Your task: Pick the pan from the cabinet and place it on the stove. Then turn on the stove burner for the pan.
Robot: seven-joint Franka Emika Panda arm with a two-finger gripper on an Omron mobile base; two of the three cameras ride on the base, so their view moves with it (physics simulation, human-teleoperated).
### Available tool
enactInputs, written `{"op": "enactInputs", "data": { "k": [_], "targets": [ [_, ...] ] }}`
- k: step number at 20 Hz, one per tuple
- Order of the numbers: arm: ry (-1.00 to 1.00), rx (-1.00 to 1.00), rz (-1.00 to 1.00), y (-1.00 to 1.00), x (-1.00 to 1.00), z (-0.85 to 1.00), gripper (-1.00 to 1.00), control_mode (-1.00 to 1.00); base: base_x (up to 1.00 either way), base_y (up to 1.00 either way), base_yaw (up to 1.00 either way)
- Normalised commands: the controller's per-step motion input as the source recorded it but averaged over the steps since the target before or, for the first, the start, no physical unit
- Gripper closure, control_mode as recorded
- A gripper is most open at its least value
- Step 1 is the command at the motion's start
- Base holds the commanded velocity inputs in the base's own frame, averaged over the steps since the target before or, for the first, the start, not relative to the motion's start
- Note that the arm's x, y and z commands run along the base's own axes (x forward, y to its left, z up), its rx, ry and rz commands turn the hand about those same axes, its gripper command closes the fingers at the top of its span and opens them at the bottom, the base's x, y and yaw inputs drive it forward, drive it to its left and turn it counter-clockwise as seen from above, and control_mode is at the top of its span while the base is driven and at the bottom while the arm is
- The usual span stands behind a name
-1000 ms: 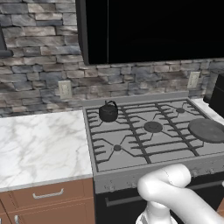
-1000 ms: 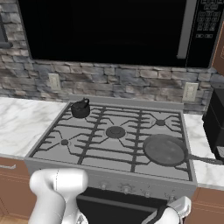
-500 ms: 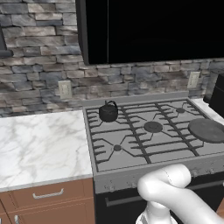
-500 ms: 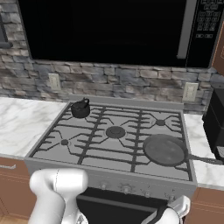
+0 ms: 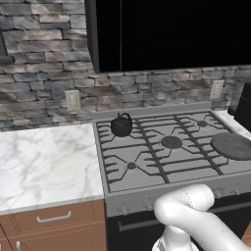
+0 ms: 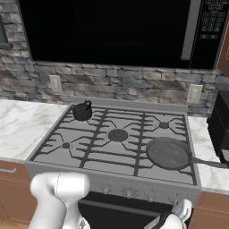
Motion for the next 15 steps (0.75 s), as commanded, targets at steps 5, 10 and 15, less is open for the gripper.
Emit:
{"op": "enactInputs", "data": {
  "k": [5,10,15],
  "targets": [
    [0.00,-0.14,0.00,-0.14,-0.27,0.10,1.00,-1.00,0.00,0.00,0.00],
    [0.00,-0.14,0.00,-0.13,-0.25,0.10,1.00,-1.00,0.00,0.00,0.00],
    [0.00,-0.14,0.00,-0.12,-0.23,0.10,1.00,-1.00,0.00,0.00,0.00]
  ]
}}
